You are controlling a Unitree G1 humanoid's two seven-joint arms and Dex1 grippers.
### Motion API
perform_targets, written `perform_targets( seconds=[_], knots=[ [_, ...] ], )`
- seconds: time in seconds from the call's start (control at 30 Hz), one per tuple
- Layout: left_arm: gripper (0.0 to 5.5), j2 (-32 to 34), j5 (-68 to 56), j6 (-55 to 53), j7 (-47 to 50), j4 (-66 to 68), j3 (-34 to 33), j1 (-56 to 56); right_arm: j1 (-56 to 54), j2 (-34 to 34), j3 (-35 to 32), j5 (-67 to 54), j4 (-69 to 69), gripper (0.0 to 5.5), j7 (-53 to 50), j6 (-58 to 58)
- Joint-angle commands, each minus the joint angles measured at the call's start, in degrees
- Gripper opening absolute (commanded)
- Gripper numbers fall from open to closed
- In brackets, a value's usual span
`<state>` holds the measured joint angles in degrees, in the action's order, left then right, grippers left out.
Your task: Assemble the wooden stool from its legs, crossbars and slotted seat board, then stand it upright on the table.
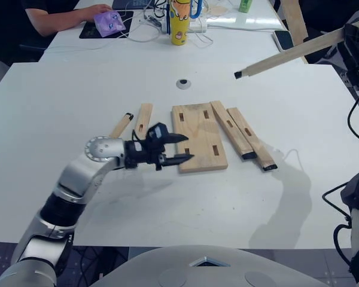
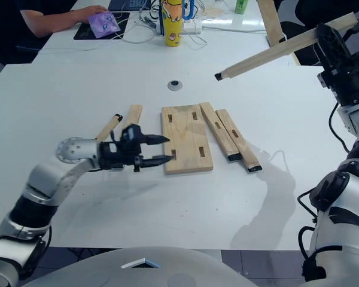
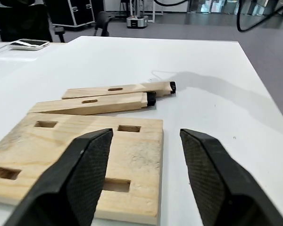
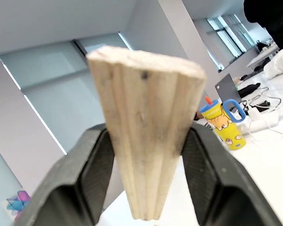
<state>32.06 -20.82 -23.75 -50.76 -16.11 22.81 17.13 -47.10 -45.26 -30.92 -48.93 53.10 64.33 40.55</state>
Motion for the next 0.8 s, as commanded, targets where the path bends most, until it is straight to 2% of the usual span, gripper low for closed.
perform_targets(
  seconds=[0.03,0.27,0.53,0.67,0.8],
  knots=[
    [2.65,-2.99,7.73,4.96,-2.08,6.01,6.51,3.92,-1.74,2.17,0.53,1.98,2.46,2.04,1.21,-0.83],
    [2.65,-8.70,20.63,9.80,-1.01,15.73,14.68,8.14,-0.52,6.31,0.75,2.49,0.84,2.04,2.42,0.33],
    [2.65,-16.52,25.81,8.84,5.30,21.10,13.48,9.59,0.68,9.08,1.14,3.30,-2.02,2.04,3.53,1.75],
    [2.65,-16.00,25.04,1.84,4.10,21.61,11.44,9.64,1.03,9.71,1.51,3.93,-3.02,2.04,3.71,1.63],
    [2.65,-9.85,25.04,-0.45,-0.25,20.07,10.75,6.82,1.49,10.02,2.85,4.22,-5.68,2.04,5.29,1.52]
  ],
)
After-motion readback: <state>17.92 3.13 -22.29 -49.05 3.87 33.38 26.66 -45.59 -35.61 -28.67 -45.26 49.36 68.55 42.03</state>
